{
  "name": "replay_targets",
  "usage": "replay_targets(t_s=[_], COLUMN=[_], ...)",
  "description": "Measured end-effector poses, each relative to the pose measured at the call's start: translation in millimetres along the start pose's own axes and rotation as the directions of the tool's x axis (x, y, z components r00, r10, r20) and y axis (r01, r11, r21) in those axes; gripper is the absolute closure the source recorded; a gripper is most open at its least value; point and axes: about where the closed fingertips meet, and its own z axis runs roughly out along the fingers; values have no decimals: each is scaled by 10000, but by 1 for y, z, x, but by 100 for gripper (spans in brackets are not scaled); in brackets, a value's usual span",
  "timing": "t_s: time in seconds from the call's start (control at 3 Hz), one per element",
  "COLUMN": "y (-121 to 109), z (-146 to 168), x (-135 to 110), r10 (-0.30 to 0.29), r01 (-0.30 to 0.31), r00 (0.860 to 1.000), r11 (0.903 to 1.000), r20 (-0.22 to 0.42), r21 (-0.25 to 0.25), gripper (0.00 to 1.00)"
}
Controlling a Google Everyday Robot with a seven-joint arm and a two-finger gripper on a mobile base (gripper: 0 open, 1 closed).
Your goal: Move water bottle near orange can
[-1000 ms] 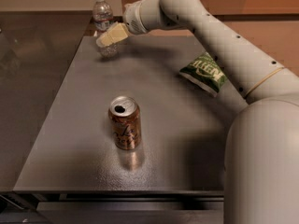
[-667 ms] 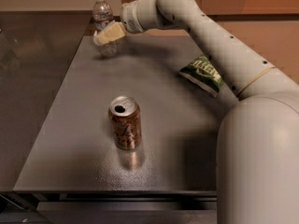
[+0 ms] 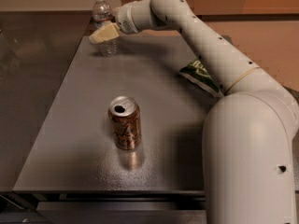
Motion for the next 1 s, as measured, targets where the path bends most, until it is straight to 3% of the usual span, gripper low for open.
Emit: replay_targets(t_s=[1.0], y=[13], z=[-19], x=[-14], r10=[-126], r01=[134], r00=[9992], r11=[9997], r20=[369], r21=[-195], gripper=[87])
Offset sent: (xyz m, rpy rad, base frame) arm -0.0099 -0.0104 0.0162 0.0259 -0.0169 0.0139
